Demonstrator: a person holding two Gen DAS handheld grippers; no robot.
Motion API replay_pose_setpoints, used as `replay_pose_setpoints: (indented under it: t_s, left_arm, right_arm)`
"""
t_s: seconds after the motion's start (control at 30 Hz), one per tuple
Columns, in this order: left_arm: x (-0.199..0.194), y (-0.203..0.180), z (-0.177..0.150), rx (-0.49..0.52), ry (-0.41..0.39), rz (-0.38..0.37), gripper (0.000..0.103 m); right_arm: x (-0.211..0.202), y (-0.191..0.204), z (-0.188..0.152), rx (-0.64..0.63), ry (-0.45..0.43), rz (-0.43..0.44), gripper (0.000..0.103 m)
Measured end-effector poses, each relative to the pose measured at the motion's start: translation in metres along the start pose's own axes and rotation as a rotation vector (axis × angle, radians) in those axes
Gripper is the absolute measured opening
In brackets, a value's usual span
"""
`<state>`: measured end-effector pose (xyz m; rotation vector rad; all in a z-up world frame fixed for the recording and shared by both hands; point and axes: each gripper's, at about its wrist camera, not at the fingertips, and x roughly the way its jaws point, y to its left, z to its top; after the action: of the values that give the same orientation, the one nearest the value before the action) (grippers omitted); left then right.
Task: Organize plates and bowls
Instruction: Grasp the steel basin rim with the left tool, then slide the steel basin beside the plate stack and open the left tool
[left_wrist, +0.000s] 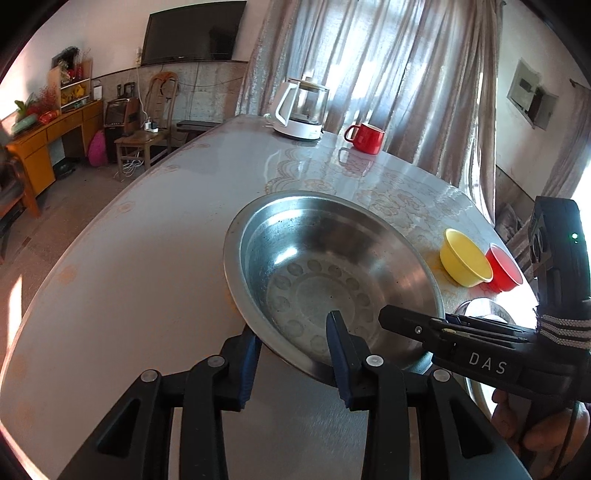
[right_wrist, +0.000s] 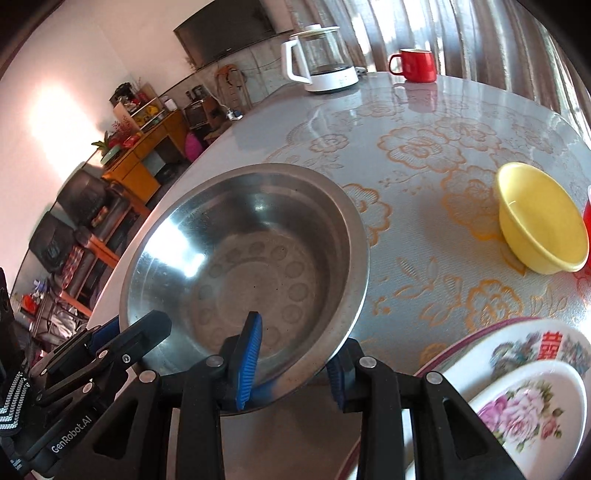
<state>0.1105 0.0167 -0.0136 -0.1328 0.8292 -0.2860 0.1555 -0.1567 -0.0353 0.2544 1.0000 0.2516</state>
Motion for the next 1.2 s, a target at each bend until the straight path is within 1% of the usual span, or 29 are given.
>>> replay_pose_setpoints:
  t_s: [0.23, 0.4, 0.57, 0.67, 0.83, 0.9, 1.03, 1.2]
  left_arm:
    - [-0.022, 0.014, -0.023, -0.033, 0.004, 0.013, 0.036]
    - [-0.028, 0.02, -0.035, -0.059, 0.019, 0.014, 0.036]
    - [-0.03, 0.022, -0.043, -0.079, 0.039, 0.013, 0.036]
    - [-0.031, 0.022, -0.047, -0.087, 0.034, 0.015, 0.036]
    - [-0.033, 0.022, -0.048, -0.079, 0.026, 0.037, 0.039]
    - [-0.032, 0.023, -0.048, -0.081, 0.026, 0.04, 0.04]
    - [-0.035, 0.021, -0.048, -0.061, 0.017, 0.076, 0.04]
    - [-0.039, 0.023, -0.048, -0.068, 0.009, 0.089, 0.04]
  right_arm:
    - [0.001, 0.019, -0.015, -0.033, 0.029, 0.027, 0.032]
    - [0.0, 0.025, -0.028, -0.037, 0.047, 0.038, 0.032]
    - [0.0, 0.028, -0.032, -0.039, 0.051, 0.047, 0.032]
    - [0.001, 0.03, -0.035, -0.037, 0.043, 0.047, 0.032]
    - [0.0, 0.033, -0.036, -0.053, 0.029, 0.026, 0.033]
    - [-0.003, 0.031, -0.036, -0.041, 0.022, 0.041, 0.034]
    - [-0.01, 0.024, -0.037, -0.019, 0.007, 0.06, 0.034]
    - [-0.021, 0.017, -0.038, 0.008, -0.021, 0.076, 0.034]
